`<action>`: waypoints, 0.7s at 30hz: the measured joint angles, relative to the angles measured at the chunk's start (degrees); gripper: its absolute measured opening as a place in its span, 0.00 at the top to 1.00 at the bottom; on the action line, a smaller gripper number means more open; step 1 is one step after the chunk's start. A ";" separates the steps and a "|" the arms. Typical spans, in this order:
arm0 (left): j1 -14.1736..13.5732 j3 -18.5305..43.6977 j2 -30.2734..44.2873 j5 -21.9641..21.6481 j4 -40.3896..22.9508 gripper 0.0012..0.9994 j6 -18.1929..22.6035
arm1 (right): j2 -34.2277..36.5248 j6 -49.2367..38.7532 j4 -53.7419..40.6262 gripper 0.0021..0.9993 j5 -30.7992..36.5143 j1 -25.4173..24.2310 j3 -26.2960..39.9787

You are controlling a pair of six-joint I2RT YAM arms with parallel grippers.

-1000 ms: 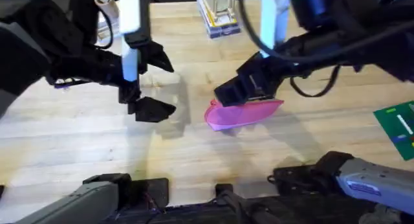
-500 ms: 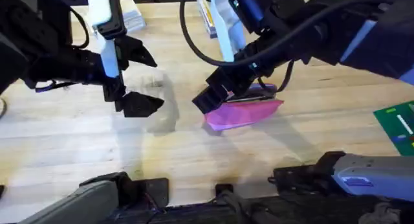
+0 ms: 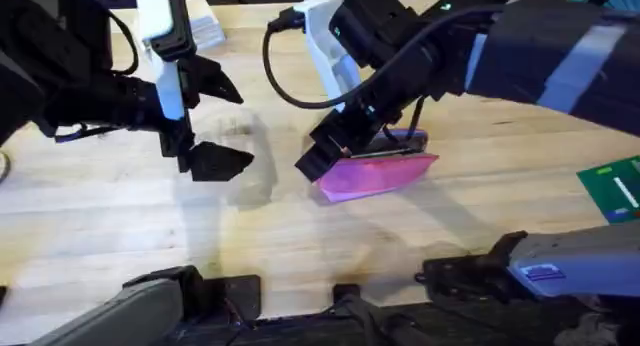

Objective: Unzip the bag, pick up the pens from the table one at a time and place them inside, then zip the bag closed.

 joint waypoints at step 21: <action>0.00 0.00 0.00 0.00 0.00 0.01 0.02 | 0.23 -0.07 -2.11 0.32 0.00 0.00 0.00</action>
